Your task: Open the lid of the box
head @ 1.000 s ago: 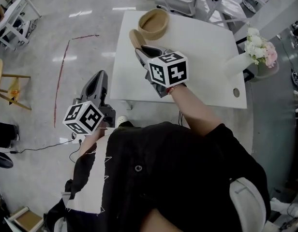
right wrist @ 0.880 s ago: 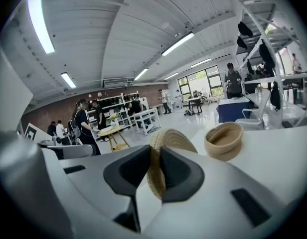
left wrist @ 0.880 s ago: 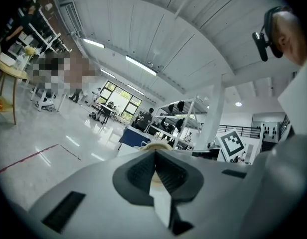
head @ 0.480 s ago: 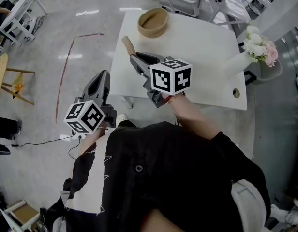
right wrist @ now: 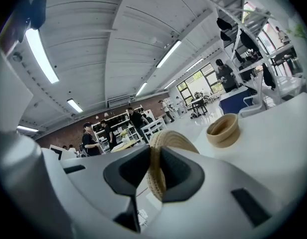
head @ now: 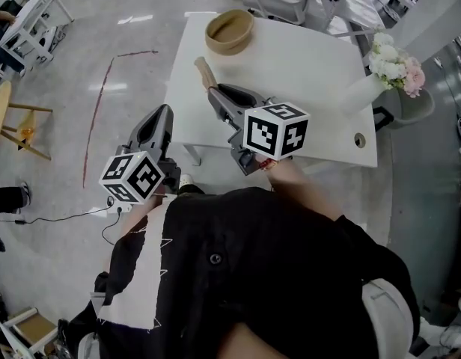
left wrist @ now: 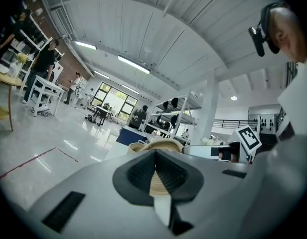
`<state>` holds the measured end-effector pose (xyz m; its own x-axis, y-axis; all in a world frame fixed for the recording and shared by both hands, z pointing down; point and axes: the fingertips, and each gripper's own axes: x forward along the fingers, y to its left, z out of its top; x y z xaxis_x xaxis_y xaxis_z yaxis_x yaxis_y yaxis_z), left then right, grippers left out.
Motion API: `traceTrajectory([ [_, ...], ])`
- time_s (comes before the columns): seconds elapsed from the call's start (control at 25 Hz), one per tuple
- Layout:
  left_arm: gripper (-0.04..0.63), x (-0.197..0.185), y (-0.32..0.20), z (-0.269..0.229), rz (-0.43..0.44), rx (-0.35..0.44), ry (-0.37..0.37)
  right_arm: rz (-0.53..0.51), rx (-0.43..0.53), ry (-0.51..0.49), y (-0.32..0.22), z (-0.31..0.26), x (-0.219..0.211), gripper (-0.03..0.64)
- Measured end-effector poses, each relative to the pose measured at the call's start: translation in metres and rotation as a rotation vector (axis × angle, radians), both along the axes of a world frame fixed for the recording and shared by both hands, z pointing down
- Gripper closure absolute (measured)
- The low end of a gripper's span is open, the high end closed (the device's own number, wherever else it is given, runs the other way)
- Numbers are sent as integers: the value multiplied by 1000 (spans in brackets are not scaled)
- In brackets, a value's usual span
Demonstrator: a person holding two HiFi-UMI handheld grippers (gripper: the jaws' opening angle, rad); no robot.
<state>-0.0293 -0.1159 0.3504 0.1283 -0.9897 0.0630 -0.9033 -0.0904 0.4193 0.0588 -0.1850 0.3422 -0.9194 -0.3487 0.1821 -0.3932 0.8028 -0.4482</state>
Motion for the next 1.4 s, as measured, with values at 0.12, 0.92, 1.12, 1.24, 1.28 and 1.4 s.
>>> traceTrajectory([
  [0.12,584,10,-1,2,12,0,1,18,11,23,-2,4,11,541],
  [0.92,584,42,-1,14,37,-7,15,63,14,88,-3,28,51,541],
  [1.12,584,43,-2,16,44,-10,15,67,8,92,-2,32,52,541],
  [1.24,584,43,-3,16,46,-12,16,67,4,94,-2,33,51,541],
  [1.28,584,43,-4,16,47,-12,16,67,4,94,-2,33,51,541],
  [1.4,584,43,-3,17,49,-12,19,70,4,95,-2,33,52,541],
])
